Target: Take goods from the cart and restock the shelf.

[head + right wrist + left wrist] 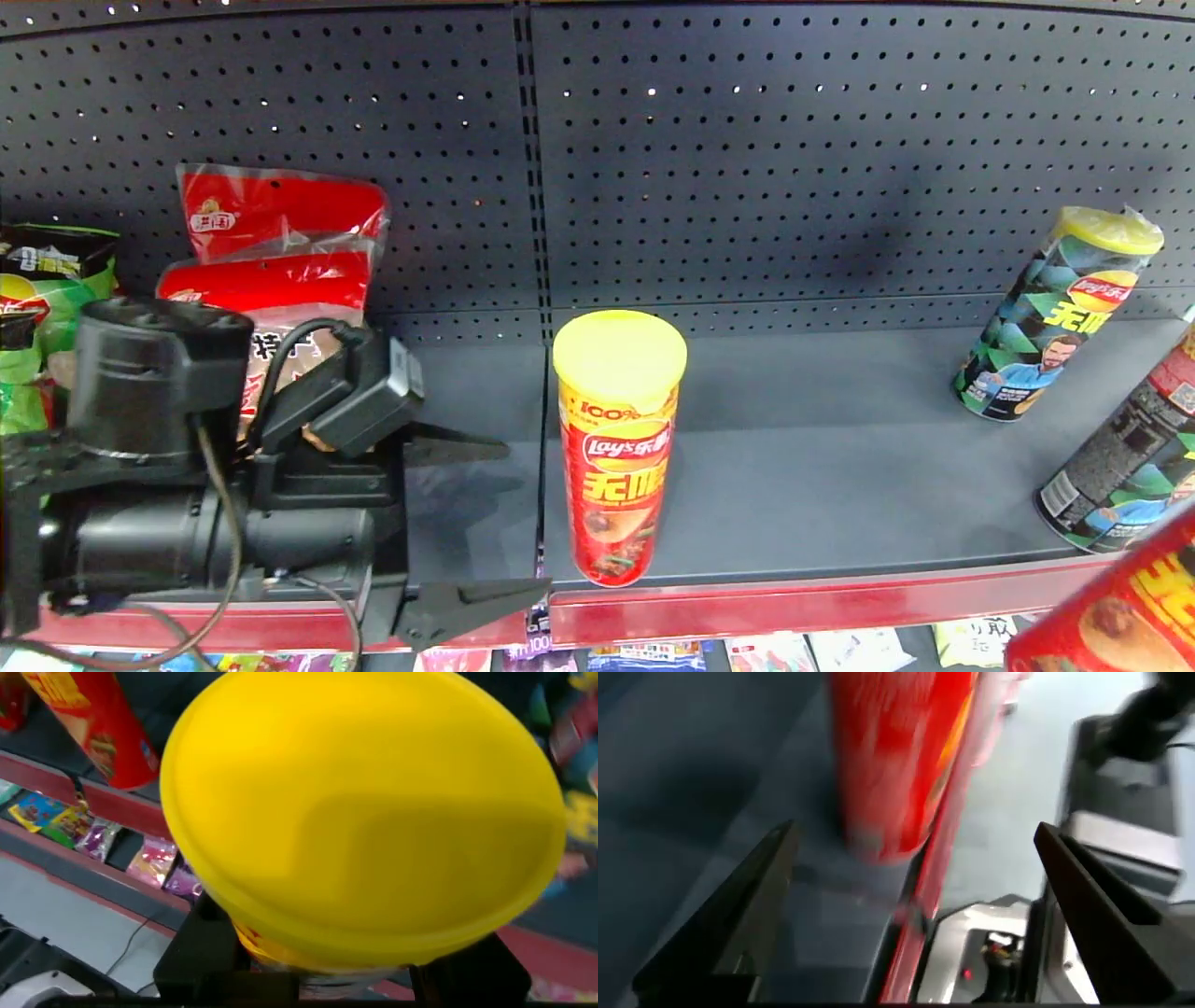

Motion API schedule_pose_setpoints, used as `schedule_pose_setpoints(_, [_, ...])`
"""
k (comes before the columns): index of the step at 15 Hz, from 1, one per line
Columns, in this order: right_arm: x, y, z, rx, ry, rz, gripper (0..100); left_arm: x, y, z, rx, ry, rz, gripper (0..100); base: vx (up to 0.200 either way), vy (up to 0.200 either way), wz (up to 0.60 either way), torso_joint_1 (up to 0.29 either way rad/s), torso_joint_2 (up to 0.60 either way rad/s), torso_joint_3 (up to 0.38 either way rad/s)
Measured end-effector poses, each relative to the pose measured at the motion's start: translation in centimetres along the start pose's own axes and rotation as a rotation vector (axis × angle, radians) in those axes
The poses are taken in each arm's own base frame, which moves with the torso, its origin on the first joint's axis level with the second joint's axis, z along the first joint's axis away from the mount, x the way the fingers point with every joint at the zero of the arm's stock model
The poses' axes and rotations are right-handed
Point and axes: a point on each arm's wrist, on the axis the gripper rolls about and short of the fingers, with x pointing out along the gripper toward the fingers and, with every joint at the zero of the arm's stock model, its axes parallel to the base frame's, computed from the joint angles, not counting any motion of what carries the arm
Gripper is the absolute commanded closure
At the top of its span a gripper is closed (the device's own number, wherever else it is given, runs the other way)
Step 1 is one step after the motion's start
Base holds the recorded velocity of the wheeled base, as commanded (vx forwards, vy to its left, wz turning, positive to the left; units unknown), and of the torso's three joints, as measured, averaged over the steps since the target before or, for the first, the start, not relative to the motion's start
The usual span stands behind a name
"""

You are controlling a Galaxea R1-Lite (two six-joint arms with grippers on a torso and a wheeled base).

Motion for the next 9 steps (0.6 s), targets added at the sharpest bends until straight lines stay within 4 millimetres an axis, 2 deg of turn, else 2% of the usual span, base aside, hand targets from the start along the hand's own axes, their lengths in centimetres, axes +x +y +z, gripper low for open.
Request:
schedule_pose_setpoints(2, [3.6, -0.1, 3.0, -0.013, -0.004, 0.074, 100, -2.5, -1.3, -1.7, -0.027, 0.019, 0.093, 0, 0.000, 0.000, 0.00, 0.000, 0.00, 0.000])
schedule_pose_setpoints(4, [8.2, -0.1, 5.7, -0.028, -0.004, 0.144, 100, -4.4, -2.9, -3.2, -0.050, 0.015, 0.132, 0, 0.000, 0.000, 0.00, 0.000, 0.00, 0.000])
schedule_pose_setpoints(6, [12.7, 0.1, 8.2, -0.050, -0.018, 0.200, 100, -5.5, -3.9, -3.8, -0.062, 0.000, 0.143, 0, 0.000, 0.000, 0.00, 0.000, 0.00, 0.000])
schedule_pose_setpoints(9, [19.1, 0.3, 10.8, -0.086, -0.032, 0.278, 100, -6.1, -4.8, -3.8, -0.092, -0.023, 0.133, 0, 0.000, 0.000, 0.00, 0.000, 0.00, 0.000])
